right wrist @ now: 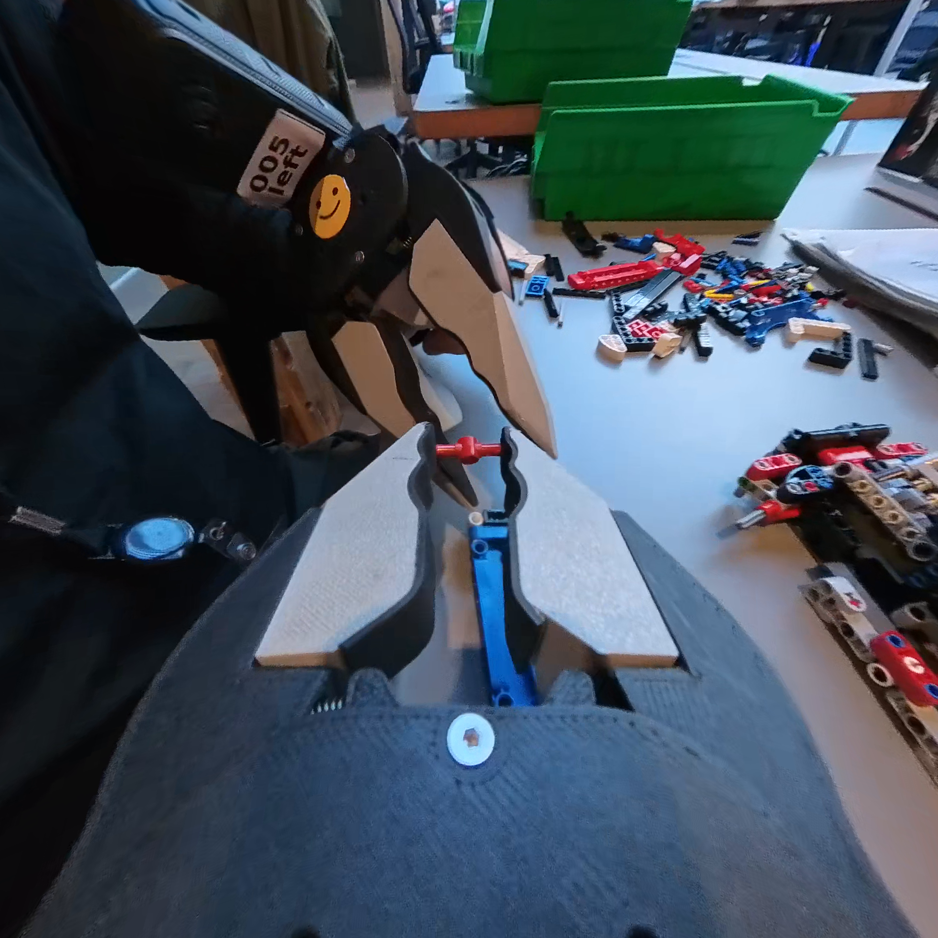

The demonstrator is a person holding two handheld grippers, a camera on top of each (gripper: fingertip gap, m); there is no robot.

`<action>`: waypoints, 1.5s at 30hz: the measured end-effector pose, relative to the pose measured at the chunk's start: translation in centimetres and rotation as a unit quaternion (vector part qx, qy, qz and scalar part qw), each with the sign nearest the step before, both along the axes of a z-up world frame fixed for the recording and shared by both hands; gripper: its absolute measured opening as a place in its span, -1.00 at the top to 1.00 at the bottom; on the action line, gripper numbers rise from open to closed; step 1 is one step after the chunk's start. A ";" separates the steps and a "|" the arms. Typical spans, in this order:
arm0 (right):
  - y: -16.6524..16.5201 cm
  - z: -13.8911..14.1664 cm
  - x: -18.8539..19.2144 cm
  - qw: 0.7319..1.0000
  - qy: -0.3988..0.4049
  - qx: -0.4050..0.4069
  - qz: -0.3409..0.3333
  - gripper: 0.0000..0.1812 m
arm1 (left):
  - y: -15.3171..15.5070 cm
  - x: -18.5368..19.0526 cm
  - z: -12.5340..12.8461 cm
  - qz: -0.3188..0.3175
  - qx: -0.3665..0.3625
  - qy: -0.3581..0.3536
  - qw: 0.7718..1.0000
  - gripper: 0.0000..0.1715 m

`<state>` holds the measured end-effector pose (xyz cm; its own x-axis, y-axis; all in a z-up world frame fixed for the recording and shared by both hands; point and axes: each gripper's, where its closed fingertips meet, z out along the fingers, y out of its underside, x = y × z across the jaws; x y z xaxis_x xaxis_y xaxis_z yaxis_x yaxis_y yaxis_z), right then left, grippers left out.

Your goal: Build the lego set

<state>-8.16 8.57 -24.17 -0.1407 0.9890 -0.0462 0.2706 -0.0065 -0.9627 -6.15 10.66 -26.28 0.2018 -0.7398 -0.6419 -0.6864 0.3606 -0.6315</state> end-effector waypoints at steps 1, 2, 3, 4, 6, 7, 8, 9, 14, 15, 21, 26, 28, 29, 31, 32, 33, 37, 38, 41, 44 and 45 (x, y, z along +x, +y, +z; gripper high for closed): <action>-0.2 -0.1 -0.2 1.000 -0.004 -0.004 0.005 0.75 | -0.1 0.1 0.1 -0.001 0.008 0.000 1.000 0.61; -0.4 -0.2 -0.3 1.000 -0.008 -0.007 0.009 0.75 | -0.1 0.2 0.1 -0.002 0.016 0.001 1.000 0.62; -0.5 -0.2 -0.4 1.000 -0.010 -0.009 0.010 0.75 | 0.0 0.2 0.1 -0.001 0.023 0.003 1.000 0.63; -0.5 -0.3 -0.5 1.000 -0.012 -0.010 0.009 0.75 | 0.1 0.1 0.1 -0.001 0.029 0.004 1.000 0.64; -0.7 -0.4 -0.6 1.000 -0.015 -0.015 0.014 0.75 | 0.1 -0.1 0.2 -0.002 0.036 -0.001 0.999 0.72; -0.8 -0.4 -0.7 1.000 -0.017 -0.019 0.017 0.75 | 0.1 -0.1 0.3 -0.002 0.037 -0.005 0.999 0.76; -0.8 -0.5 -0.7 0.999 -0.019 -0.021 0.017 0.75 | 0.1 -0.2 0.3 -0.003 0.035 -0.005 0.999 0.77; -0.7 -0.5 -0.8 0.999 -0.022 -0.023 0.014 0.75 | 0.2 -0.3 0.2 -0.002 0.033 -0.003 0.999 0.75; -0.1 -0.9 -1.1 0.999 -0.032 -0.017 0.007 0.75 | 0.4 -0.8 -0.4 -0.001 0.024 -0.003 1.000 0.72; -0.1 -0.9 -1.1 0.999 -0.035 -0.017 0.006 0.75 | 0.4 -0.9 -0.4 -0.002 0.027 -0.001 1.000 0.72; 0.4 -1.4 -1.1 0.999 -0.052 -0.015 0.006 0.75 | 0.6 -1.4 -0.8 0.004 0.064 0.014 0.998 0.70; 0.4 -1.7 -1.1 0.998 -0.060 -0.018 0.011 0.75 | 0.5 -1.3 -1.1 -0.001 0.067 0.018 0.998 0.69; 0.4 -1.7 -1.1 0.998 -0.062 -0.022 0.012 0.75 | 0.5 -1.2 -1.1 -0.002 0.070 0.018 0.997 0.69; 0.5 -1.8 -1.0 0.998 -0.064 -0.022 0.010 0.75 | 0.5 -1.2 -1.0 -0.001 0.073 0.018 0.997 0.68; 0.8 -1.9 -0.9 0.997 -0.068 -0.024 0.004 0.75 | 0.4 -1.1 -0.8 -0.003 0.085 0.017 0.996 0.69; 1.0 -1.9 -0.9 0.997 -0.068 -0.025 0.002 0.75 | 0.3 -1.1 -0.5 -0.002 0.094 0.017 0.995 0.69; 1.1 -1.9 -0.8 0.997 -0.068 -0.029 0.001 0.75 | 0.3 -1.0 -0.3 -0.004 0.105 0.017 0.994 0.68; 1.1 -1.9 -0.7 0.997 -0.068 -0.045 0.007 0.75 | 0.2 -0.5 0.2 -0.004 0.153 0.033 0.988 0.71; 1.0 -1.8 -0.7 0.997 -0.067 -0.047 0.010 0.75 | 0.2 -0.5 0.3 -0.004 0.164 0.034 0.986 0.73; 0.9 -1.9 -0.6 0.996 -0.071 -0.056 0.016 0.75 | -0.2 -0.3 0.5 -0.017 0.173 0.033 0.984 0.74; 0.9 -1.9 -0.5 0.994 -0.075 -0.073 0.023 0.75 | -1.0 0.1 0.6 -0.035 0.183 0.028 0.982 0.78; 0.8 -2.0 -0.5 0.994 -0.077 -0.077 0.027 0.75 | -0.9 0.1 0.4 -0.034 0.185 0.036 0.981 0.81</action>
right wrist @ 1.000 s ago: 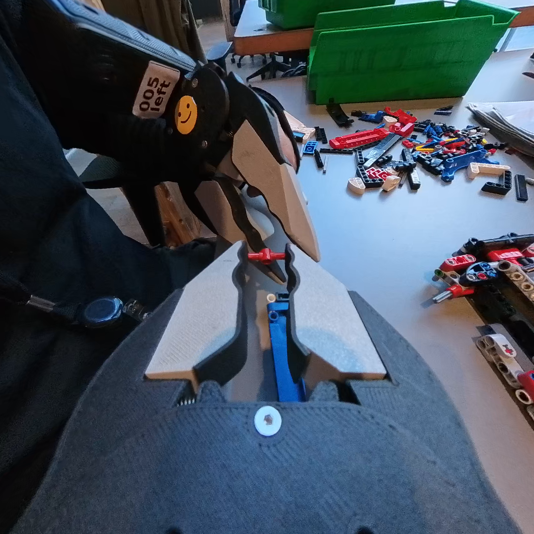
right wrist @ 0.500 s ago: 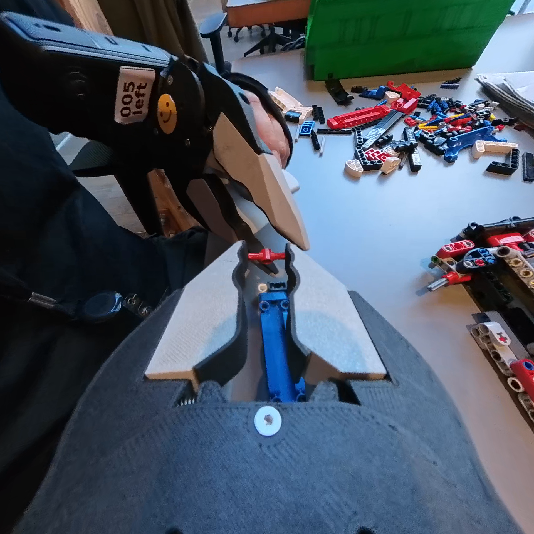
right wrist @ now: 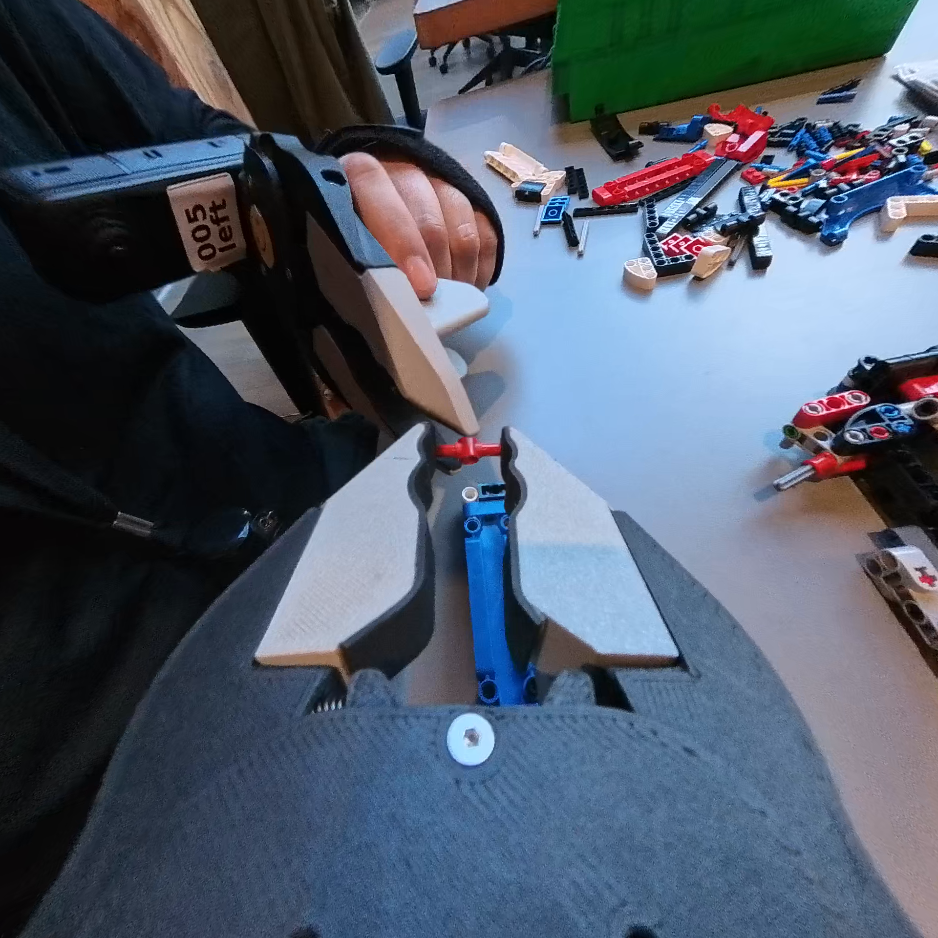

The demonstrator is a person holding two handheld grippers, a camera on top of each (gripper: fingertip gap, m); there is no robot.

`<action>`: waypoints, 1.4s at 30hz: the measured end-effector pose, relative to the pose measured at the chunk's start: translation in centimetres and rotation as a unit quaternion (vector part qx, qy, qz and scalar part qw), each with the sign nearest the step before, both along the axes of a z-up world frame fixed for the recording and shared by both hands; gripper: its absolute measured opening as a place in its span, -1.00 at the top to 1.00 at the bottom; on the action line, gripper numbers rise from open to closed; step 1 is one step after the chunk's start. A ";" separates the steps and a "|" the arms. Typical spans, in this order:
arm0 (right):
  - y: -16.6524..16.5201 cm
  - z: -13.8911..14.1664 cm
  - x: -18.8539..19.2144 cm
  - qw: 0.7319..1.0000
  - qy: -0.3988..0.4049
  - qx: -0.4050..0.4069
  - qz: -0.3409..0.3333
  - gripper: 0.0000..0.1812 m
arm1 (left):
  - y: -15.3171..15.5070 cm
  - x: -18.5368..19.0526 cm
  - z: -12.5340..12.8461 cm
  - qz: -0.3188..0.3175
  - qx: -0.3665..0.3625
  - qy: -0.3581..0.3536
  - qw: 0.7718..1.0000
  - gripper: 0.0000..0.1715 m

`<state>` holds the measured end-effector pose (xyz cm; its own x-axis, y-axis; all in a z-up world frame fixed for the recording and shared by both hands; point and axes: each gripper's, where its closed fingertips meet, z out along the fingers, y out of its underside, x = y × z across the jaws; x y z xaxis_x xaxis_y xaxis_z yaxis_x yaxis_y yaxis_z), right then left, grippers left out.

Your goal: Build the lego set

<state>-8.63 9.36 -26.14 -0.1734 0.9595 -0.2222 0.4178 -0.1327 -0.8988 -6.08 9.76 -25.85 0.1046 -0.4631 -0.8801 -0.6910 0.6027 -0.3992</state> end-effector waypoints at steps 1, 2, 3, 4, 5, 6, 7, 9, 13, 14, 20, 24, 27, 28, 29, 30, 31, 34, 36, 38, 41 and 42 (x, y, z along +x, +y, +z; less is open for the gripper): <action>-0.1 0.0 0.0 1.000 -0.002 -0.002 0.003 0.75 | 0.1 0.0 -0.1 0.002 0.004 0.004 1.000 0.80; -0.2 -0.1 0.0 1.000 -0.004 -0.001 0.005 0.75 | 0.1 0.0 -0.2 0.001 0.006 0.006 1.000 0.81; -0.4 -0.2 0.0 1.000 -0.007 -0.001 0.008 0.75 | 0.0 0.1 -0.2 -0.001 0.004 0.005 1.000 0.82; -0.5 -0.2 -0.1 1.000 -0.008 -0.001 0.009 0.75 | -0.1 0.2 -0.3 -0.004 0.002 0.006 1.000 0.82; -0.5 -0.3 -0.1 1.000 -0.009 -0.001 0.008 0.75 | -0.1 0.2 -0.3 -0.002 0.002 0.007 1.000 0.82; -0.4 -0.2 -0.1 1.000 -0.008 0.000 0.005 0.75 | 0.0 0.2 -0.3 0.001 0.005 0.009 1.000 0.83; -0.3 -0.2 -0.1 1.000 -0.006 0.000 0.001 0.75 | 0.1 0.1 -0.2 0.003 0.008 0.010 1.000 0.84; -0.2 -0.1 -0.2 1.000 -0.004 0.002 -0.005 0.75 | 0.2 0.0 -0.2 0.010 0.001 0.012 1.000 0.85; -0.3 0.0 -0.5 1.000 -0.001 0.006 -0.011 0.75 | 0.2 -0.3 -0.2 0.017 -0.001 0.018 1.000 0.85; -0.3 0.0 -0.5 1.000 0.000 0.007 -0.011 0.75 | 0.1 -0.4 -0.2 0.018 0.002 0.019 1.000 0.85; -0.3 -0.1 -0.6 0.999 -0.003 0.033 -0.016 0.67 | -0.3 -0.9 -0.5 0.018 0.005 0.030 0.999 0.90; -0.4 -0.2 -0.8 1.000 -0.007 0.010 -0.009 0.74 | -0.1 -1.4 -0.9 0.023 -0.009 0.028 0.999 0.97; -0.3 0.1 -1.2 1.000 0.000 -0.005 -0.005 0.83 | 0.4 -1.8 -0.7 0.027 -0.015 0.013 0.999 0.97; -0.1 0.1 -1.3 1.000 -0.001 -0.007 -0.006 0.81 | 0.5 -1.9 -0.7 0.028 -0.019 0.010 0.999 0.97; 0.0 -0.1 -1.4 1.000 -0.006 -0.006 -0.007 0.79 | 0.5 -2.0 -0.8 0.028 -0.024 0.011 0.999 0.97; 0.2 -0.4 -1.4 1.000 -0.015 -0.003 -0.007 0.77 | 0.6 -2.1 -1.1 0.029 -0.028 0.013 0.999 0.97; 0.4 -0.7 -1.4 1.000 -0.025 0.004 -0.008 0.77 | 0.8 -2.2 -1.5 0.031 -0.033 0.018 0.999 0.97; 1.2 -1.6 -1.3 0.998 -0.053 0.030 -0.020 0.78 | 1.6 -2.7 -2.4 0.045 -0.061 0.022 0.997 1.00; 1.5 -1.9 -1.1 0.997 -0.060 0.033 -0.021 0.77 | 1.9 -3.1 -2.4 0.051 -0.077 0.014 0.996 1.00; 1.8 -2.0 -0.8 0.997 -0.065 0.038 -0.025 0.74 | 2.3 -3.5 -2.7 0.061 -0.095 0.010 0.994 1.00; 3.0 -1.6 0.0 0.997 -0.052 0.036 -0.045 0.74 | 2.5 -3.7 -3.2 0.062 -0.132 -0.001 0.989 1.00; 3.3 -1.1 0.2 0.998 -0.037 0.020 -0.050 0.74 | 2.5 -3.7 -3.4 0.063 -0.145 -0.004 0.987 1.00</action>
